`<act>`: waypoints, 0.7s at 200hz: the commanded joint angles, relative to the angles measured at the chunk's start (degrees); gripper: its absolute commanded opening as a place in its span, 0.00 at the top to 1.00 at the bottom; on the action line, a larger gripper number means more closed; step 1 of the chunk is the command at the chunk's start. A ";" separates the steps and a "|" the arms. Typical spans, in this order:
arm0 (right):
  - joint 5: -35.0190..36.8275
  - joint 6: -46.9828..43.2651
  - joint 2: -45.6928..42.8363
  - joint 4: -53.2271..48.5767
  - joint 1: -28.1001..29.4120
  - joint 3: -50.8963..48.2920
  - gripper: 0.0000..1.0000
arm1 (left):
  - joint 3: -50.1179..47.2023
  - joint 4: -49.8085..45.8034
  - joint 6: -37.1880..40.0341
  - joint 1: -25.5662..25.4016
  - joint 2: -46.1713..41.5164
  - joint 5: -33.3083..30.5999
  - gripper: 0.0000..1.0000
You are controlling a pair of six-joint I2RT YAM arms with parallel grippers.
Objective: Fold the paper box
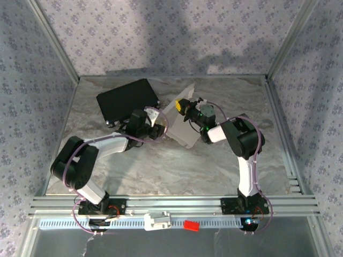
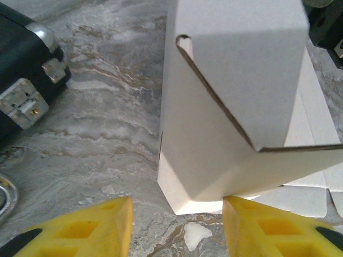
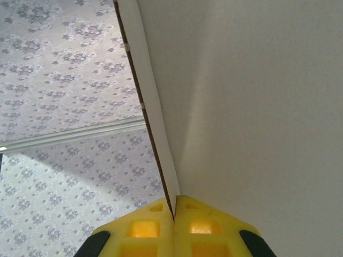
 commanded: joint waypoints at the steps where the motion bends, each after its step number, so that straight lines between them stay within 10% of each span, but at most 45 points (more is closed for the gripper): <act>1: -1.58 1.44 1.45 1.31 0.52 -0.81 1.00 | 3.32 3.65 0.56 0.20 1.69 2.04 0.51; 140: 1.57 1.61 1.11 0.90 1.72 -2.51 1.00 | 5.14 11.30 -5.92 -2.72 7.91 -9.09 0.50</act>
